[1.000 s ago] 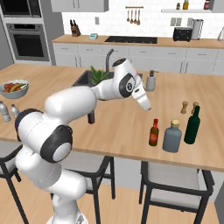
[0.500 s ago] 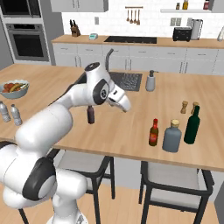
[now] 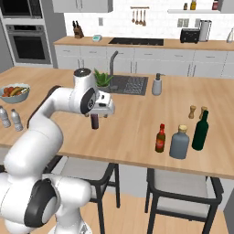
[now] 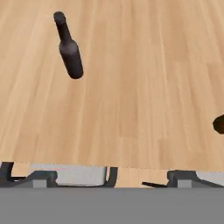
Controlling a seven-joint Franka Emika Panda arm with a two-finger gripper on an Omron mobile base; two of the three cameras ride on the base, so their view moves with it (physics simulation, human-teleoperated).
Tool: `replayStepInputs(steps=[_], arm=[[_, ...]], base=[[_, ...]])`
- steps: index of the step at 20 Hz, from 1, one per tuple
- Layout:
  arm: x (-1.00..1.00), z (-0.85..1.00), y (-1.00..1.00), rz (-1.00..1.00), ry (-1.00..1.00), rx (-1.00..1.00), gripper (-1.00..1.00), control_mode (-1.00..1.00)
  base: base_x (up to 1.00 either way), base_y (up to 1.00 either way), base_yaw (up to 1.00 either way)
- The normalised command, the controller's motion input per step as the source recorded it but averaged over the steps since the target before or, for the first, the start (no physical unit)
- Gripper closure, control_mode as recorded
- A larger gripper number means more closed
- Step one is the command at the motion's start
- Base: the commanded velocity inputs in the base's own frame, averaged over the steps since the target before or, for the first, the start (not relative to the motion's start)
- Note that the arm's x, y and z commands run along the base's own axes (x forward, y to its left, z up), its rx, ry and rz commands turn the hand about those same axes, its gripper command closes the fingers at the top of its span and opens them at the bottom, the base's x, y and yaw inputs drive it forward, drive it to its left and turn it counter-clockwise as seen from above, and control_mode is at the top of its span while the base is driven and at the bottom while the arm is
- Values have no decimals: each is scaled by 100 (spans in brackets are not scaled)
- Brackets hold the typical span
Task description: Move the plastic bottles in the middle to the plastics group, and the glass bottles in the middle to the glass group.
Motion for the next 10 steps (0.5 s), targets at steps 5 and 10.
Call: replayStepInputs(steps=[5,10], arm=[[0,1,100,61,17,-1,-100,-100],[18,0,45,9,0,0,-100,-100]], base=[[0,0,0],[0,0,0]])
